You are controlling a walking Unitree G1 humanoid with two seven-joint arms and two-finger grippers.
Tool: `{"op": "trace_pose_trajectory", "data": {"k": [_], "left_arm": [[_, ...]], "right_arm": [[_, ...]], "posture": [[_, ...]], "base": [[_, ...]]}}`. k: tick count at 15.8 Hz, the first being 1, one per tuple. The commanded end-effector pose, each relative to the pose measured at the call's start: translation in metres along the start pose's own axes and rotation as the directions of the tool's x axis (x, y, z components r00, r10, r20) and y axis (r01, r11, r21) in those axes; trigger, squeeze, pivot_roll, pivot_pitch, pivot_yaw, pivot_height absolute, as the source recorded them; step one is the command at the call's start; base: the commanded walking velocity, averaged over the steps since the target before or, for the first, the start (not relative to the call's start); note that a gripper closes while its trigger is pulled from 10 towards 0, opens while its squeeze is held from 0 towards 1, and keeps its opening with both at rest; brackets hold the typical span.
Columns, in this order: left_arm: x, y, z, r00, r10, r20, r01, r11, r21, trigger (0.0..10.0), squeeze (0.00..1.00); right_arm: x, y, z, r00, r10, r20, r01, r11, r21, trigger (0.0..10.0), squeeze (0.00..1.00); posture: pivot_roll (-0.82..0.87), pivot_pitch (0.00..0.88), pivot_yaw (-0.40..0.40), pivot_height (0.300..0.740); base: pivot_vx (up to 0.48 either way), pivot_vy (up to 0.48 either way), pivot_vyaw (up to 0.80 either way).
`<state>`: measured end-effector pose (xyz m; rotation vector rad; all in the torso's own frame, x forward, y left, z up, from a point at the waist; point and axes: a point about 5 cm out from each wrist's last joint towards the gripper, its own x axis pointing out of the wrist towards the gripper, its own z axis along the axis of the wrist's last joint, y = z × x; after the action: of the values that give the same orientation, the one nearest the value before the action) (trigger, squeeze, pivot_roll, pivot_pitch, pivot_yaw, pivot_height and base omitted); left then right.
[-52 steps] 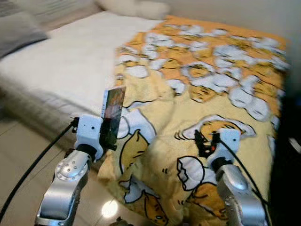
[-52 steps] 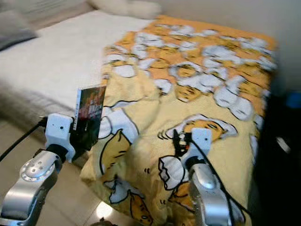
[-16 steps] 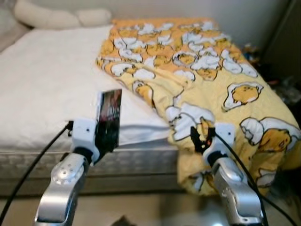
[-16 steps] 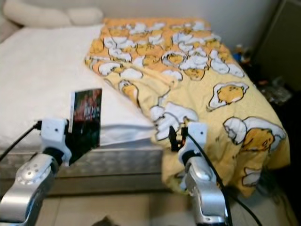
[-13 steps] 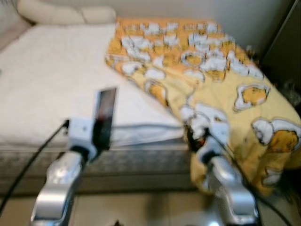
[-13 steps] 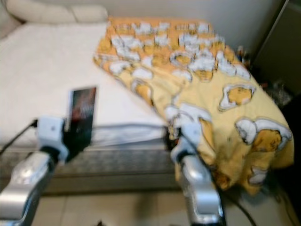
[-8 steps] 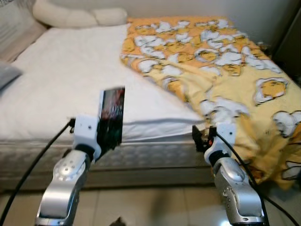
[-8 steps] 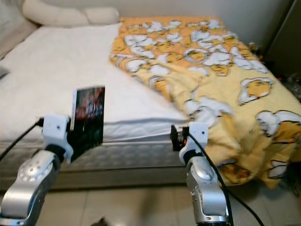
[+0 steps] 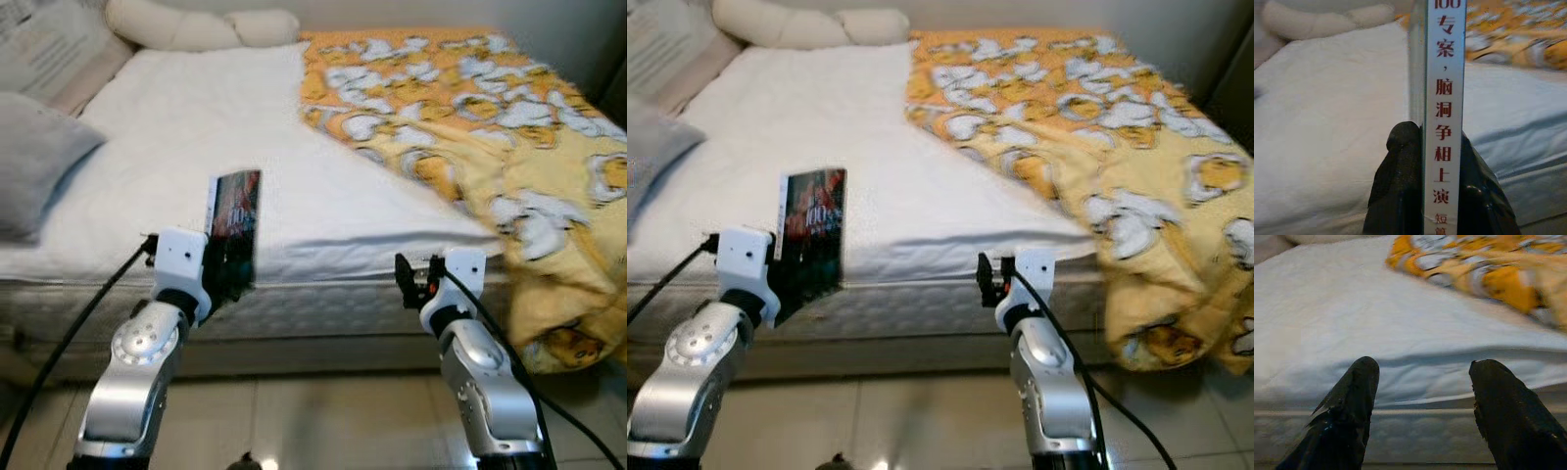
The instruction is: Clean up the room
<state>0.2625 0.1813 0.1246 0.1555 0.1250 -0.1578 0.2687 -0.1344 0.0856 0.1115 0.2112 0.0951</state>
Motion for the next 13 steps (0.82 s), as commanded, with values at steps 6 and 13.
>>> {"op": "trace_pose_trajectory", "data": {"k": [6, 13], "left_arm": [[-0.0011, 0.0024, 0.0045, 0.999, 0.009, 0.030, -0.009, 1.000, 0.008, 10.0, 0.00], [-0.0022, 0.0068, 0.0038, 0.998, 0.045, 0.033, -0.045, 0.999, -0.014, 10.0, 0.00]], "right_arm": [[-0.0008, 0.0007, 0.0049, 1.000, 0.006, 0.027, -0.005, 1.000, -0.010, 10.0, 0.00], [-0.0015, 0.0016, 0.0052, 1.000, 0.007, 0.028, -0.007, 1.000, -0.014, 10.0, 0.00]], "posture": [[0.01, 0.000, 0.016, 0.740], [0.01, 0.000, 0.016, 0.740]], "base": [[0.000, 0.468, 0.00], [0.000, 0.432, 0.00]]}}
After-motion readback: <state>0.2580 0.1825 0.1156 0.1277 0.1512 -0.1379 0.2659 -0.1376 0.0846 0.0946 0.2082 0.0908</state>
